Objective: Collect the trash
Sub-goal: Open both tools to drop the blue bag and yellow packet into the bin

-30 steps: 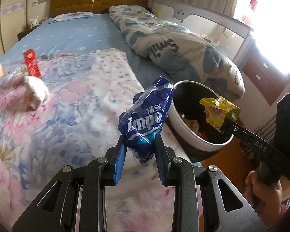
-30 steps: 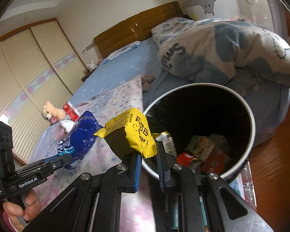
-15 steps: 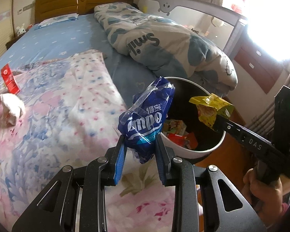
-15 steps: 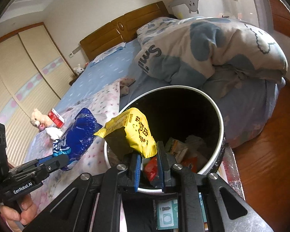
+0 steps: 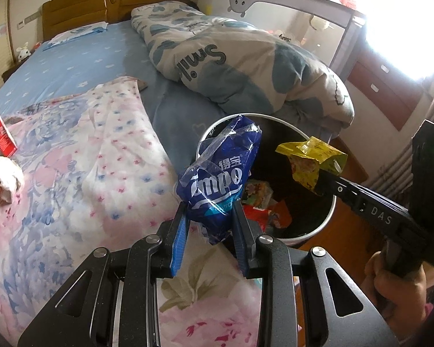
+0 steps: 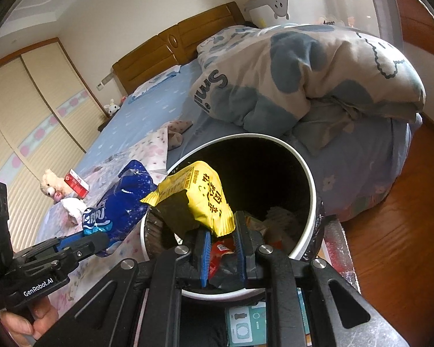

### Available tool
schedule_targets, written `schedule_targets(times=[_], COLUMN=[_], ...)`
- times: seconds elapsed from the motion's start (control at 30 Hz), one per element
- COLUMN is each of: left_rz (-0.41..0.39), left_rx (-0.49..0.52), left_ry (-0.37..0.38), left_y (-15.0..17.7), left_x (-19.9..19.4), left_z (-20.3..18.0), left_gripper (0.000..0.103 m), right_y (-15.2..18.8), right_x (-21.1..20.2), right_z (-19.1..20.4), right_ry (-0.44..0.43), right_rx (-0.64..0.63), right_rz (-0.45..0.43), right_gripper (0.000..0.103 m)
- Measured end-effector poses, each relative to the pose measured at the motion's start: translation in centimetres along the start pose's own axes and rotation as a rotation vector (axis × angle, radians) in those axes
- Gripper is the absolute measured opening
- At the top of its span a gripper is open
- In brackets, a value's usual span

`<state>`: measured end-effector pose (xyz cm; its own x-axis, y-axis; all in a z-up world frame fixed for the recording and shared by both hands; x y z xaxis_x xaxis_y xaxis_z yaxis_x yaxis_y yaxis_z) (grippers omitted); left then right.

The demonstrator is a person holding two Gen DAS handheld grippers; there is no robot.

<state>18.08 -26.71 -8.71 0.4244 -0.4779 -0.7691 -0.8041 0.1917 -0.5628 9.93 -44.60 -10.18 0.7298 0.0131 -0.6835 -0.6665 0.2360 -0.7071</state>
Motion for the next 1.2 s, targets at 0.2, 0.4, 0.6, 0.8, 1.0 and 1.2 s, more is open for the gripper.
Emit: schedule_targets(times=[0.2, 0.4, 0.6, 0.8, 1.0, 1.2], left_rz=[0.007, 0.015, 0.024, 0.03, 0.031, 0.022], left_rx=[0.005, 0.009, 0.013, 0.019, -0.011, -0.032], left_ry=[0.001, 0.006, 0.005, 0.019, 0.029, 0.048], left_y=[-0.1, -0.3, -0.4, -0.7, -0.8, -0.3], left_x=[0.5, 0.8, 1.1, 1.4, 1.2, 0.4], left_z=[-0.4, -0.6, -0.7, -0.8, 0.1, 0.6], left_gripper=[0.027, 0.027, 0.028, 0.034, 0.047, 0.053], right_y=[-0.3, -0.5, -1.0, -1.4, -1.4, -1.3], right_x=[0.3, 0.5, 0.9, 1.3, 1.1, 0.1], right_z=[-0.3, -0.4, -0.7, -0.6, -0.8, -0.7], right_ry=[0.007, 0.012, 0.02, 0.028, 0.046, 0.05], right_rx=[-0.002, -0.007, -0.001, -0.01, -0.009, 0.013], right_rz=[0.016, 0.019, 0.025, 0.043, 0.041, 0.006], right_gripper=[0.015, 0.016, 0.019, 0.029, 0.047, 0.051])
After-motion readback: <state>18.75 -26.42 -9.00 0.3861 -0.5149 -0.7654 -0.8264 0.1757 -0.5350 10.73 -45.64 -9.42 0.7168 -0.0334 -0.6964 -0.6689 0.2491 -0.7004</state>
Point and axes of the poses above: each gripper's, at about its wrist camera, not at the fingertips, and x roughly the way its jaws point, z to its left, y to its underside, the point moved 2 cm from there along x, roughly the way its jaws point, and after that the axes turned 14 degrees about -x, right-handed, at the moved point
